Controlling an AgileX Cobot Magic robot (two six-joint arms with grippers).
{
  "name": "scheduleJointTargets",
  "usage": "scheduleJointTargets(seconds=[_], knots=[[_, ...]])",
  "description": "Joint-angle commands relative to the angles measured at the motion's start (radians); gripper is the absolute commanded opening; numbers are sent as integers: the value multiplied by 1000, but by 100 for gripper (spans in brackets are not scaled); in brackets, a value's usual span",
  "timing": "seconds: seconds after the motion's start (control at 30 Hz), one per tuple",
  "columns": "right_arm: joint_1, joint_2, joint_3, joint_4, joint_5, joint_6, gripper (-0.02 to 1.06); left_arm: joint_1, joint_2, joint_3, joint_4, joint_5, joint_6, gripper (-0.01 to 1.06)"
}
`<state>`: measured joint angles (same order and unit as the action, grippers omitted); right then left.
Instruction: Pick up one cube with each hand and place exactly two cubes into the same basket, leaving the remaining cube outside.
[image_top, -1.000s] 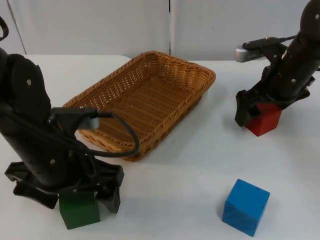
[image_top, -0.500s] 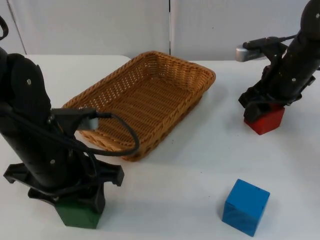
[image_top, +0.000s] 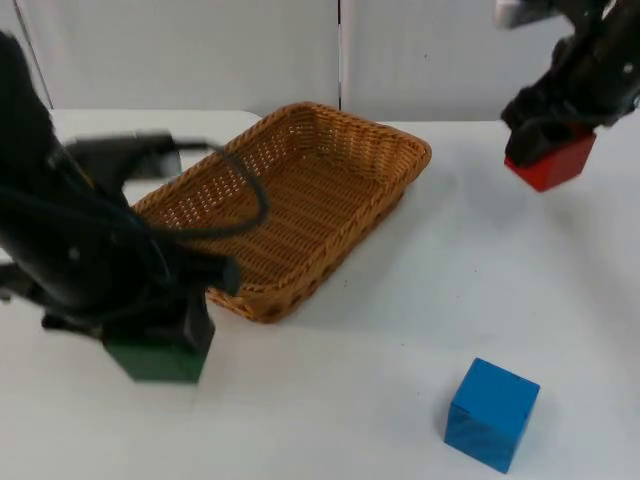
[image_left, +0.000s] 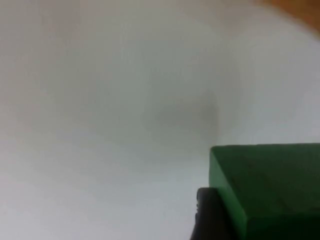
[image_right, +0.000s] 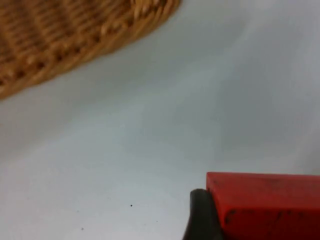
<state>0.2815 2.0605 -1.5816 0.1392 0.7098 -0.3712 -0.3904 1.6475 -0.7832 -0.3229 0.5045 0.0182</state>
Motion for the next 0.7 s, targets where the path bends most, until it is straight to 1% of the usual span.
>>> scheduleJointTargets(seconds=[0.0,0.13,0.27,0.4,0.67], knots=[[7,-38,-4,16,14,-12,0,-5,-64,0,-9,12,-8,0],[7,-92,-4,22,31,-12,0,-5,-215,0,3,5,7,0],[7,-119,-4,22,26,-14,0,-5,-277,0,24,-2,10,0],[7,-130,-4,22,22,-14,0,-5,-296,0,29,-8,10,0],[7,-131,-4,22,3,-14,0,-5,-292,0,47,-55,22,0]])
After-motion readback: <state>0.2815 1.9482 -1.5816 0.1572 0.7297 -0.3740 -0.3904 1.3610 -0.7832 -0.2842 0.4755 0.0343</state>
